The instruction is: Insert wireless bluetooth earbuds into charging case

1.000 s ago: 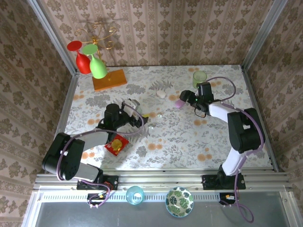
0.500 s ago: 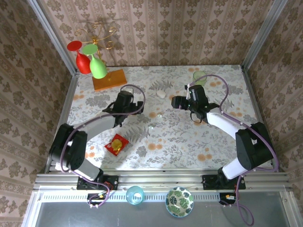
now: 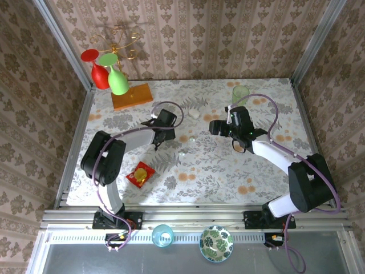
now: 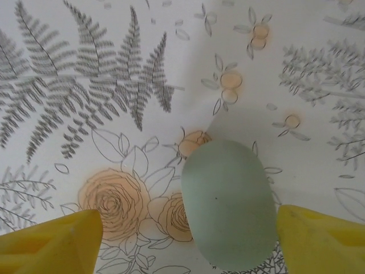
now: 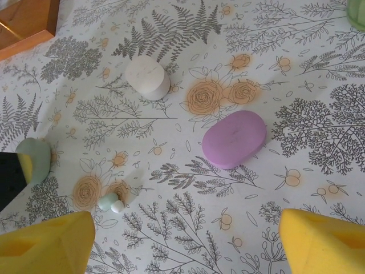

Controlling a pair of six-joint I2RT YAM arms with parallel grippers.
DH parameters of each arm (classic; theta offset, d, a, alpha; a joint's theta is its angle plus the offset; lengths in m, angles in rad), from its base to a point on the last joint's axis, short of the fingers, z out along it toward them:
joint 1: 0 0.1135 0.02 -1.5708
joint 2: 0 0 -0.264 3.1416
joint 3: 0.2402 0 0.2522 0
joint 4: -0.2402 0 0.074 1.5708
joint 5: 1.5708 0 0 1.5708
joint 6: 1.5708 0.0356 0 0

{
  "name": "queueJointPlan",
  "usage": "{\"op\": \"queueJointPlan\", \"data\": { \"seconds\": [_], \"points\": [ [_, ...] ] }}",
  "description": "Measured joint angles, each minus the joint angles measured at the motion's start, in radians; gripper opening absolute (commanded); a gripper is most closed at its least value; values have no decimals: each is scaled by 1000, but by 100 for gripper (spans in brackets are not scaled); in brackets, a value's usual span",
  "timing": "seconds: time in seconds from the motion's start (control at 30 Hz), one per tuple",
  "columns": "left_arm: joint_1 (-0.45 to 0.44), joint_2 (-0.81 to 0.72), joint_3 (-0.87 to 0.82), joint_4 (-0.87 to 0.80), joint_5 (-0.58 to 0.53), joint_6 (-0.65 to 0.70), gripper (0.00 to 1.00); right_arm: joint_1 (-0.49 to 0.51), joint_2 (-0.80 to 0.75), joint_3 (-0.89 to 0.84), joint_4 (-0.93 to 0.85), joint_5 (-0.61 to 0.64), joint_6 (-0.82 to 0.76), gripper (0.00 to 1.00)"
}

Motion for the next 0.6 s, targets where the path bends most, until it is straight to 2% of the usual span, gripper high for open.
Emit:
{"op": "queueJointPlan", "data": {
  "seconds": [0.43,0.5,0.6],
  "points": [
    [-1,60,39,1,61,-97,61,0,-2,-11,1,0,-2,84],
    [-1,60,41,1,65,-99,61,0,-2,-16,0,0,-2,84],
    [-1,61,43,1,69,-100,69,0,-2,-24,2,0,-2,84]
  ]
}}
